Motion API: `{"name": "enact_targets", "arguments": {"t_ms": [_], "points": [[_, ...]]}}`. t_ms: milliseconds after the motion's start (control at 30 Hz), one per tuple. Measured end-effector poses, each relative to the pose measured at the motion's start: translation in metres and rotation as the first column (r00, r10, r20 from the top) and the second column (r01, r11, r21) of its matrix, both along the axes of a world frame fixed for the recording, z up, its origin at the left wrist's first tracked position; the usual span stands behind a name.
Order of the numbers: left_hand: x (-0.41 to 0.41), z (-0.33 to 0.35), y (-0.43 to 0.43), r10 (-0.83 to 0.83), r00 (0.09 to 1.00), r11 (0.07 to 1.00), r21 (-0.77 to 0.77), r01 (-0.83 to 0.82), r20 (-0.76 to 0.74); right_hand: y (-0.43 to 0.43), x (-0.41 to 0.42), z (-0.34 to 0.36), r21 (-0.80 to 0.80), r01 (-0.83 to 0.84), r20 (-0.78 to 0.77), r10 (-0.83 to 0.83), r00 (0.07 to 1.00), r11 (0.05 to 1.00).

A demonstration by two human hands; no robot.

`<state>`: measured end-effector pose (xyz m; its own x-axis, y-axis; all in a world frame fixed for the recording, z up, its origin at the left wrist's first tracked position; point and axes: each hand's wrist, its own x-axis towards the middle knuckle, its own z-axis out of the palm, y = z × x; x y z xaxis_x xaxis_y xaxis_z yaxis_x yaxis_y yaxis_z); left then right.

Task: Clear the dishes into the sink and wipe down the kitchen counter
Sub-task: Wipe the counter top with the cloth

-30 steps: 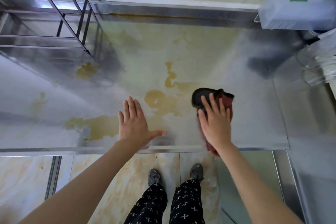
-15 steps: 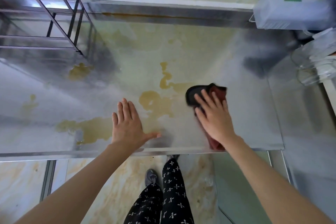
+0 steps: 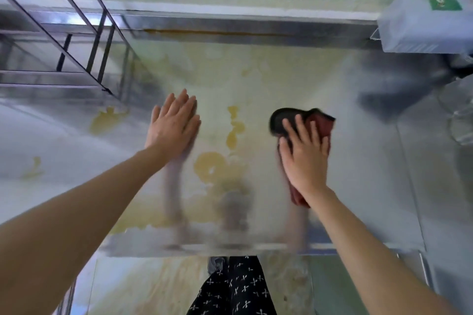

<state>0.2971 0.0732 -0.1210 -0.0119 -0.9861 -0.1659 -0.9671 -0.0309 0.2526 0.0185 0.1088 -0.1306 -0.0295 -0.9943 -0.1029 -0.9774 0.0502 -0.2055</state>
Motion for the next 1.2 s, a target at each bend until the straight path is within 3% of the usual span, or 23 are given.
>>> {"name": "enact_targets", "arguments": {"t_ms": [100,133,267,367,467,567,600,667,767,867,1000,1067,1200], "points": [[-0.006,-0.012,0.002,0.007,0.999,1.000,0.006,-0.008,0.035,-0.013,0.015,-0.003,-0.009,0.201,0.055,-0.200,0.978,0.980],[-0.007,-0.012,0.004,0.015,0.999,1.000,-0.006,-0.015,0.046,-0.007,0.028,-0.004,-0.047,0.166,0.060,-0.163,0.985,0.985],[-0.007,-0.012,0.005,0.013,0.998,1.000,-0.004,-0.013,0.061,0.022,0.058,-0.007,-0.053,-0.229,0.024,0.231,0.973,0.972],[-0.007,-0.011,0.004,0.014,0.997,1.000,-0.002,-0.014,0.070,-0.006,0.024,-0.008,-0.076,-0.326,-0.020,0.325,0.945,0.942],[-0.006,-0.013,0.005,0.010,0.997,1.000,0.003,-0.011,0.071,-0.044,-0.017,-0.006,-0.064,-0.096,-0.042,0.094,0.995,0.993],[-0.006,-0.014,0.004,0.006,0.998,1.000,0.006,-0.006,0.067,-0.052,-0.001,-0.006,-0.055,0.137,0.003,-0.137,0.991,0.989],[-0.006,-0.014,0.004,0.004,0.998,1.000,0.007,-0.004,0.066,-0.043,0.013,-0.006,-0.084,0.094,0.016,-0.093,0.996,0.992],[-0.006,-0.015,0.004,0.004,0.997,1.000,0.003,-0.004,0.072,-0.016,0.039,-0.007,-0.116,-0.145,0.019,0.148,0.989,0.983],[-0.005,-0.016,0.006,0.005,0.996,1.000,0.011,-0.006,0.090,-0.001,0.035,-0.007,-0.075,-0.384,0.024,0.387,0.922,0.920],[-0.006,-0.015,0.005,0.004,0.997,1.000,0.014,-0.005,0.082,-0.041,0.006,-0.008,-0.094,-0.289,0.005,0.291,0.957,0.953],[-0.005,-0.016,0.003,0.006,0.996,1.000,0.016,-0.008,0.091,-0.100,-0.016,-0.005,-0.065,0.051,0.024,-0.050,0.998,0.997],[-0.005,-0.015,0.003,0.005,0.996,1.000,0.019,-0.007,0.088,-0.103,-0.002,-0.007,-0.081,0.136,0.045,-0.133,0.990,0.987],[-0.008,-0.012,0.003,0.011,0.997,1.000,0.006,-0.012,0.082,-0.064,0.030,-0.008,-0.102,-0.212,0.042,0.217,0.975,0.972]]}}
